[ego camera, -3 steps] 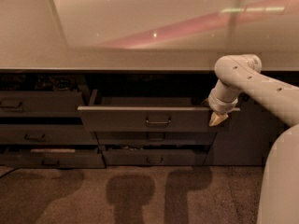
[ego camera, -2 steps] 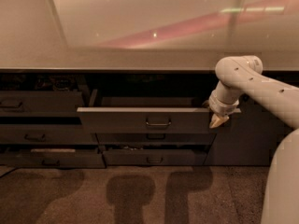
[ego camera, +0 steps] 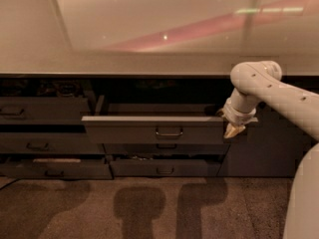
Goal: Open top drawer
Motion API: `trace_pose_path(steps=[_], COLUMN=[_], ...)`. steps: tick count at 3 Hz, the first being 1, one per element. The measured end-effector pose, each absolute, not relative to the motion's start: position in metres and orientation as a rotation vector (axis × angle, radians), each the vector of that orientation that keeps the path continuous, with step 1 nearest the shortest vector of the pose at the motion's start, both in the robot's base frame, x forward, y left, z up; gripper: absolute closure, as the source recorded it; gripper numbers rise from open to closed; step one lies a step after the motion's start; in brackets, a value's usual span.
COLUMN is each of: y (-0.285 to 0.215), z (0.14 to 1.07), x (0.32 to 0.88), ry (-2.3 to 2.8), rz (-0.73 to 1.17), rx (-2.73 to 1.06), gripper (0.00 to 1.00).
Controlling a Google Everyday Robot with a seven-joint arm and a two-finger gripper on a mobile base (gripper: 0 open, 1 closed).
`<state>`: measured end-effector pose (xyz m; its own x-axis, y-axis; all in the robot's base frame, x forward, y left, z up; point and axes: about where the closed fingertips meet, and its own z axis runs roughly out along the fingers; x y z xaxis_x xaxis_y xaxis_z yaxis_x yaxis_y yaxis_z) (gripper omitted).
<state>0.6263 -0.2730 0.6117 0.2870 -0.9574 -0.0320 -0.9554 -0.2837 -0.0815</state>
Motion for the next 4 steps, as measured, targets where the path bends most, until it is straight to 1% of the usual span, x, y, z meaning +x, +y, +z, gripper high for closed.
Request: trace_pose_path(steps=[4], y=[-0.272], z=[0.611], x=[0.612], ry=[1.816], rz=[-0.027], rx=[-2.461], gripper=[1.0])
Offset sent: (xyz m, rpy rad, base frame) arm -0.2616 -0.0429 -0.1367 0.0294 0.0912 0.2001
